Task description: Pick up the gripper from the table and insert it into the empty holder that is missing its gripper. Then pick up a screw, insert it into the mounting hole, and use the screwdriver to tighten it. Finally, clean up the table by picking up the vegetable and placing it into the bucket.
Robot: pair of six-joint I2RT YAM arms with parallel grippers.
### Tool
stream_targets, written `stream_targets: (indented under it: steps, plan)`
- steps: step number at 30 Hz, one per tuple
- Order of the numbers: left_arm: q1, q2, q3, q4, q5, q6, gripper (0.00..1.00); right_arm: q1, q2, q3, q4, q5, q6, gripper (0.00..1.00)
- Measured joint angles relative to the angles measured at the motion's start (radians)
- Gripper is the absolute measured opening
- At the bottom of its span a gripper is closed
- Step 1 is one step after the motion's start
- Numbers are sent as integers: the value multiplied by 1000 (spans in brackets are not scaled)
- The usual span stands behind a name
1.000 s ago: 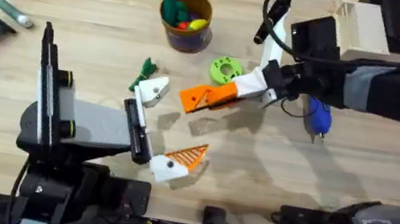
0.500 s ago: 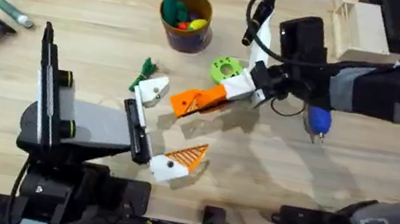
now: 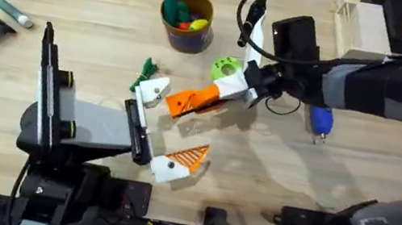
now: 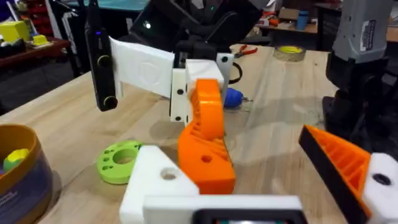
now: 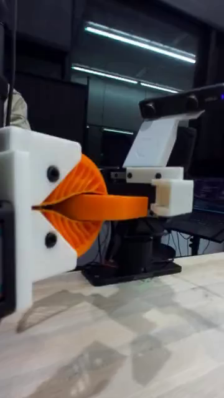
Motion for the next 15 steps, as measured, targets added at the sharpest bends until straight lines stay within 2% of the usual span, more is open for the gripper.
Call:
stream_targets:
  steps: [15]
  plan:
    - [0,0,0,0,0,0,985,6,0,29,36,-8,4,10]
